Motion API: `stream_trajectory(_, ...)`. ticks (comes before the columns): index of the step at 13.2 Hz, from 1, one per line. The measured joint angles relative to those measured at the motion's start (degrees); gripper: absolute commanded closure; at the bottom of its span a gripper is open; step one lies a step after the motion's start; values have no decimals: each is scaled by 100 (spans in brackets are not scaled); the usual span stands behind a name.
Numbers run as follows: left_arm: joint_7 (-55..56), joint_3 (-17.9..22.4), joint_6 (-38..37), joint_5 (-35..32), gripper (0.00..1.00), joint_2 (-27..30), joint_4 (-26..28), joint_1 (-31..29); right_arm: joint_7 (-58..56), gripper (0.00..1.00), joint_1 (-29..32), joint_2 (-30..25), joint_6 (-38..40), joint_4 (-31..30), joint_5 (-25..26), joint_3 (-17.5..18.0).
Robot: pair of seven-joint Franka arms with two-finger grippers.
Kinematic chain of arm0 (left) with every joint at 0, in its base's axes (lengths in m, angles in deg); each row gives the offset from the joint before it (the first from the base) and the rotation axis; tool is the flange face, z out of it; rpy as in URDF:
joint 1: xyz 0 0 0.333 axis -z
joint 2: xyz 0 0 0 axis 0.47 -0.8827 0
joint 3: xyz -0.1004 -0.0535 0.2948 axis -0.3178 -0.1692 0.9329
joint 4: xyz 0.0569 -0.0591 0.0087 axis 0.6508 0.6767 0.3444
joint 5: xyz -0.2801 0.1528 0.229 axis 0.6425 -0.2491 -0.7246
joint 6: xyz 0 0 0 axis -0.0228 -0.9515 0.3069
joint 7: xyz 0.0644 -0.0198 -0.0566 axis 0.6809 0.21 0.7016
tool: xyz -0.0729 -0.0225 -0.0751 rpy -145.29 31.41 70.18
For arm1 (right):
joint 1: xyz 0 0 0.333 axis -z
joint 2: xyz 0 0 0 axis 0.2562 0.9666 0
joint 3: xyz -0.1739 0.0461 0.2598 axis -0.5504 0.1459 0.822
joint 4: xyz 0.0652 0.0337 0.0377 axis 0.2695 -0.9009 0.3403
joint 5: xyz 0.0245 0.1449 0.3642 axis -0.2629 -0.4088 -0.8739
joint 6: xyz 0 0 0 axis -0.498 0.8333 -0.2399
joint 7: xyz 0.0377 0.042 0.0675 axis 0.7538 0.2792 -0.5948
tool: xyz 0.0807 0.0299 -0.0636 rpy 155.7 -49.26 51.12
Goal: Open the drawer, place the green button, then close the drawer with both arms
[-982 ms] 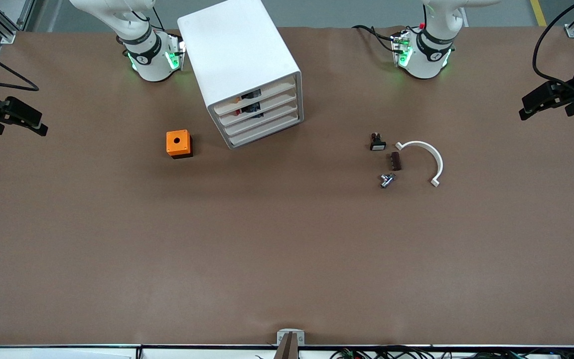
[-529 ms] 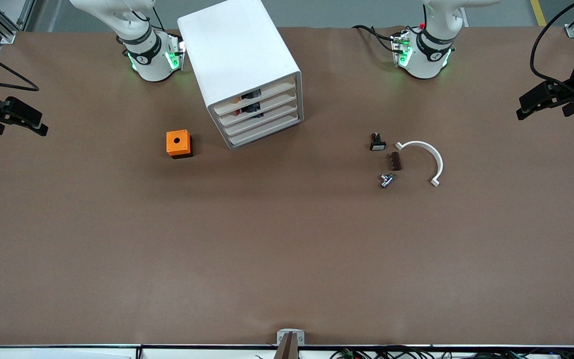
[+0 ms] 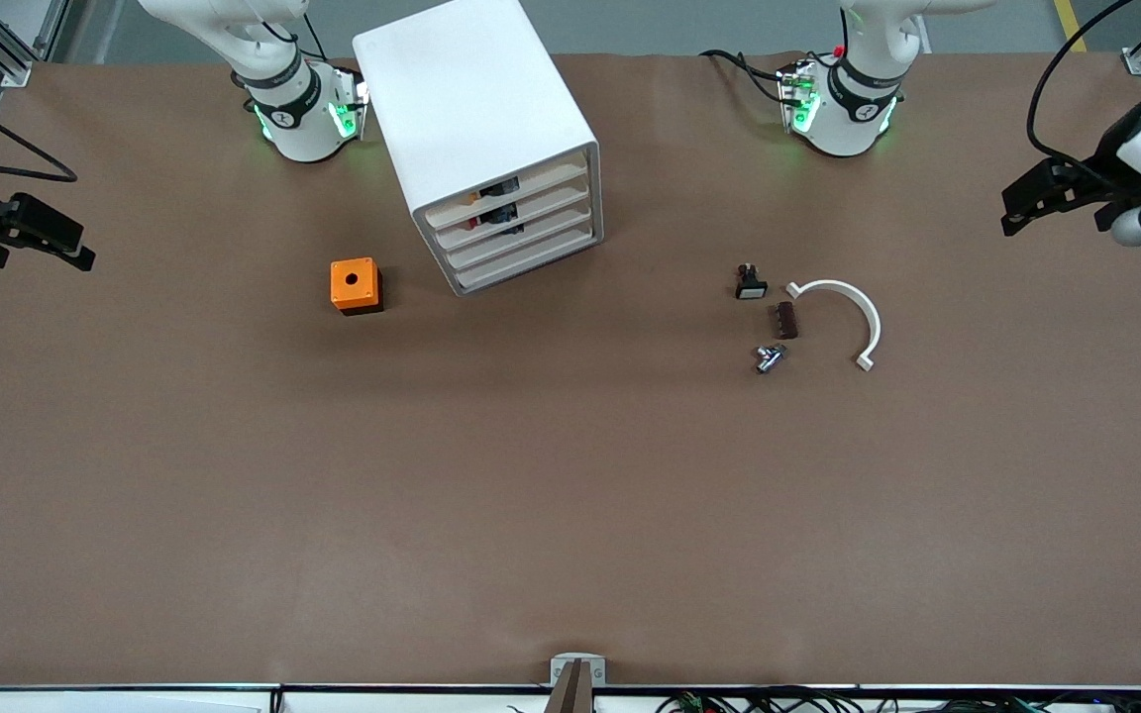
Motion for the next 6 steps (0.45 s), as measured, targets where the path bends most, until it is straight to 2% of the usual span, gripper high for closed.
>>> stream_trajectory(6,0,-5,127,-4,0,72,75,-24,0,0,0,1,0,0,0,0)
